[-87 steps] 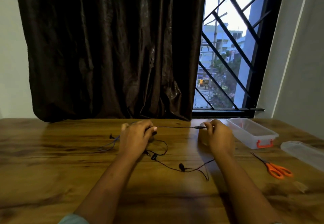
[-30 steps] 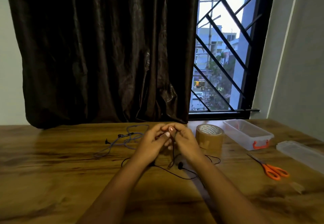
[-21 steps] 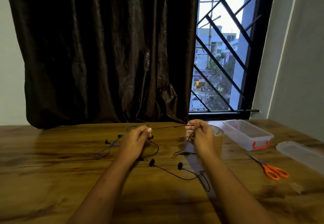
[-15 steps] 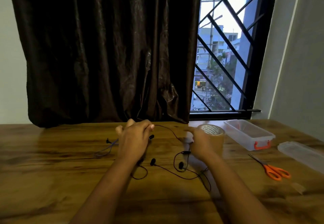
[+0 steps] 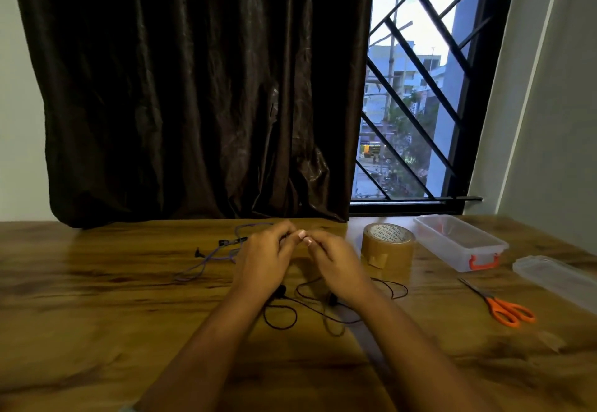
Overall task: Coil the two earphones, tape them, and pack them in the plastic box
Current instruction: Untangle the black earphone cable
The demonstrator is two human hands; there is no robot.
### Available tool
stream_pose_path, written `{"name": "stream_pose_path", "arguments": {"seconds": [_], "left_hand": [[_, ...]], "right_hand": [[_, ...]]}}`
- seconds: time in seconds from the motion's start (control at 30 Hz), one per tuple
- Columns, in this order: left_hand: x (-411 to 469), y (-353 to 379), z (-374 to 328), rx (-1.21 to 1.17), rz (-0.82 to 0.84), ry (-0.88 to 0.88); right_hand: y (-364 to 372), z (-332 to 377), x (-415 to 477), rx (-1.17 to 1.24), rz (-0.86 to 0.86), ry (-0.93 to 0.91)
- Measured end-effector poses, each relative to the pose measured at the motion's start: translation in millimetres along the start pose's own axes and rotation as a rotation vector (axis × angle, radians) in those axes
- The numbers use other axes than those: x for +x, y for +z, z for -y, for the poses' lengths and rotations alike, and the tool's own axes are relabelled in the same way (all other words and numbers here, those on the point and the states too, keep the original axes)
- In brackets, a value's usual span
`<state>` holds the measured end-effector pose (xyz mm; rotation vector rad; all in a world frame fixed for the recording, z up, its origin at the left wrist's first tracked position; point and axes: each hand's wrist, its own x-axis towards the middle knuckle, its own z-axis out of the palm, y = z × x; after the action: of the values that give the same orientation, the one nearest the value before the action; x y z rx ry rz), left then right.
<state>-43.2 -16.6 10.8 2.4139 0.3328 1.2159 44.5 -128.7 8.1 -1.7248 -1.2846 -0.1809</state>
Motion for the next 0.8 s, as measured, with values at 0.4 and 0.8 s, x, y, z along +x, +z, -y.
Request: {"name": "stream_pose_path", "arguments": {"seconds": [0.4, 0.8], "left_hand": [[8, -4, 14, -0.344, 0.040, -0.199], [6, 2, 9, -0.479, 0.087, -0.155]], "right_hand": [[-25, -11, -3, -0.532, -0.246, 0.360], [-8, -5, 1, -0.241, -0.258, 0.018]]}}
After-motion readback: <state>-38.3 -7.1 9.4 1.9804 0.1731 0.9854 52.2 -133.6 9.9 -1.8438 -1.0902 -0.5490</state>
